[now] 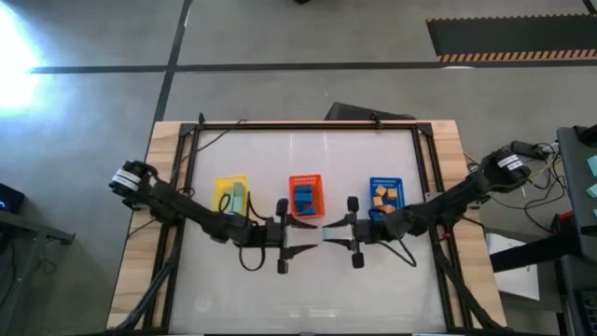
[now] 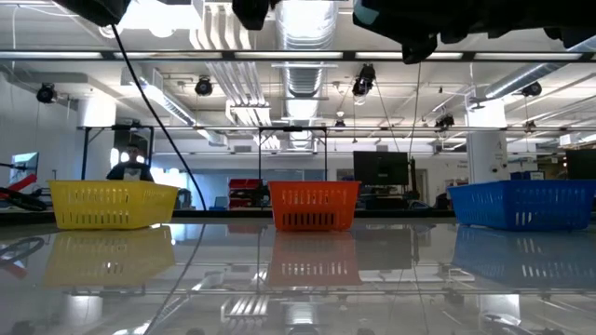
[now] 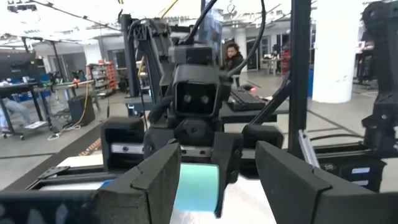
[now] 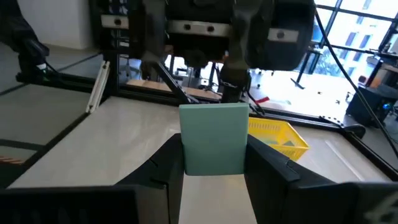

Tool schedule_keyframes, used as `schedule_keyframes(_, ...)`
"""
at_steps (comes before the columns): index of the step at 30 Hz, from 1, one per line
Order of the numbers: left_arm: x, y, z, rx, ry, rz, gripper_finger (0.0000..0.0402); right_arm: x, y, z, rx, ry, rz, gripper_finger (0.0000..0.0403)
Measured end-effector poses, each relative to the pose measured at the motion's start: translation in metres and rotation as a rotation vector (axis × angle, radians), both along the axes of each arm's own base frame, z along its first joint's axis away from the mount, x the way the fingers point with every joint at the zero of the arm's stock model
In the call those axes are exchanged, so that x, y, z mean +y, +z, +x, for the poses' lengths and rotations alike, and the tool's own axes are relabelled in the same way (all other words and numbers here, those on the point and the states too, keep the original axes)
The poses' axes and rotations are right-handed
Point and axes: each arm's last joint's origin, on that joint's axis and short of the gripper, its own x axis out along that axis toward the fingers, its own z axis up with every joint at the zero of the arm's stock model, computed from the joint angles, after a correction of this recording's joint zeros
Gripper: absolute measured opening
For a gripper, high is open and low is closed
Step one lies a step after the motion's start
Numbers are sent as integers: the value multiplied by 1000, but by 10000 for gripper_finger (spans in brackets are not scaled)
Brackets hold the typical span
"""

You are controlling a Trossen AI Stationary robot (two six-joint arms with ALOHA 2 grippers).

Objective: Sort & place blocks by color
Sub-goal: Put the light blue block into the yellow bin

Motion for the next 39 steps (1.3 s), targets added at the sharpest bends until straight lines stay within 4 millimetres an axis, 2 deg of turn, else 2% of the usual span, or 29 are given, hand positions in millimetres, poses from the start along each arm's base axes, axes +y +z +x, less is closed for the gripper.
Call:
schedule_keyframes(13,0,-16,33,17,40,5,192,0,0,0,2,3,4,119)
schedule_keyframes(22,3,-16,35,23,48,6,192,1,0,0,1,46,12,119)
schedule_keyframes(32,3,-30,40,53,51,19,192,1,0,0,4,41,22,119)
schedule_keyframes(39,3,-31,40,55,50,49,181,1,0,0,6,42,18,119)
